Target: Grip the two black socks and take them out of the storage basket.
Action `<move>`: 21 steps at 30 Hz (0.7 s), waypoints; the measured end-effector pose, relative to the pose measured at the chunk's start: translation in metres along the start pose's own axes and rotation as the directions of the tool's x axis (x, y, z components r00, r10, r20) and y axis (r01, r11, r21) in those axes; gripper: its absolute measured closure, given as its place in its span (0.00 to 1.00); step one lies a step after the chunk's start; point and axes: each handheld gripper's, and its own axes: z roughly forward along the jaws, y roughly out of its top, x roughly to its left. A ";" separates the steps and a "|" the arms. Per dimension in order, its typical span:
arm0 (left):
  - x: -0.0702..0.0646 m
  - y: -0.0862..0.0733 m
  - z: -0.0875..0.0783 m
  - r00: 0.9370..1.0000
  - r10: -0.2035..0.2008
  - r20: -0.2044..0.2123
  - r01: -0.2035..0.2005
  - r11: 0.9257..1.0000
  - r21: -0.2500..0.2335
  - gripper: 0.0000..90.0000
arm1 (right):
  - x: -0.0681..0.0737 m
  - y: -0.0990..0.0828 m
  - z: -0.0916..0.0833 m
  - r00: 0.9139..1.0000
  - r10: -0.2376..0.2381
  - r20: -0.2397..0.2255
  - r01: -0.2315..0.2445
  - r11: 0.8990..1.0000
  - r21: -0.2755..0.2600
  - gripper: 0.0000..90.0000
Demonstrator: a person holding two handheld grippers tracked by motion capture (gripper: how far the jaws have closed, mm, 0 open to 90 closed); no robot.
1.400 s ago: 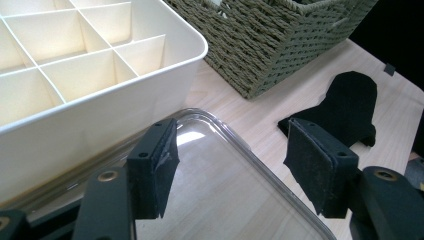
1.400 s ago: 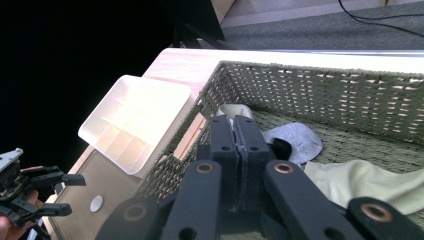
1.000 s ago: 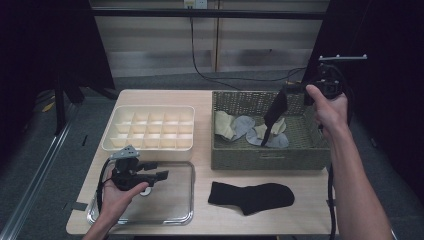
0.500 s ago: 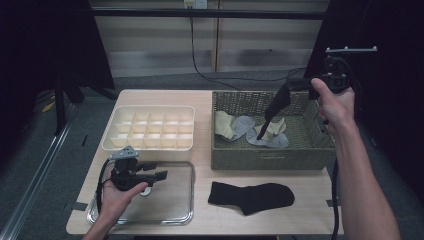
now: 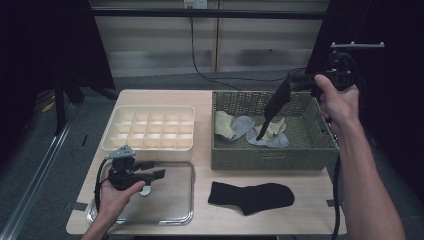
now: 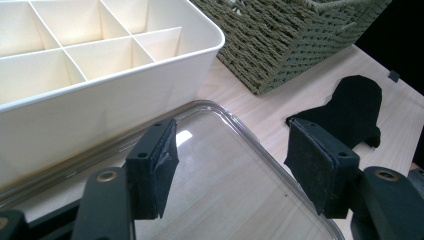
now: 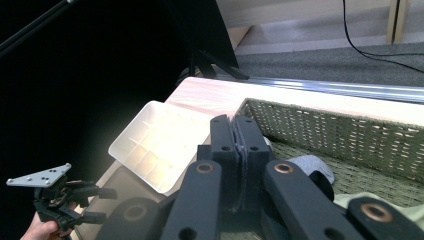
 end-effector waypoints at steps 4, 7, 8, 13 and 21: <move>0.000 0.000 0.000 1.000 0.002 -0.002 -0.002 1.000 0.000 0.41 | 0.007 0.002 -0.003 1.000 -0.013 -0.006 0.013 1.000 -0.004 0.99; 0.001 0.000 -0.001 1.000 0.001 -0.002 -0.001 1.000 -0.002 0.41 | 0.013 0.004 -0.005 1.000 -0.014 -0.014 0.014 1.000 -0.009 0.99; 0.001 0.000 -0.001 1.000 0.003 0.000 -0.003 1.000 0.000 0.41 | 0.014 0.004 -0.006 1.000 -0.015 -0.015 0.015 1.000 -0.010 0.99; 0.001 0.000 -0.002 1.000 -0.007 -0.002 0.006 1.000 -0.006 0.41 | 0.019 0.005 -0.013 0.999 -0.035 -0.024 0.034 0.999 -0.026 0.99; 0.002 0.000 0.000 1.000 -0.016 -0.007 0.016 1.000 -0.009 0.41 | 0.031 0.006 -0.033 0.998 -0.059 -0.036 0.057 0.997 -0.053 0.99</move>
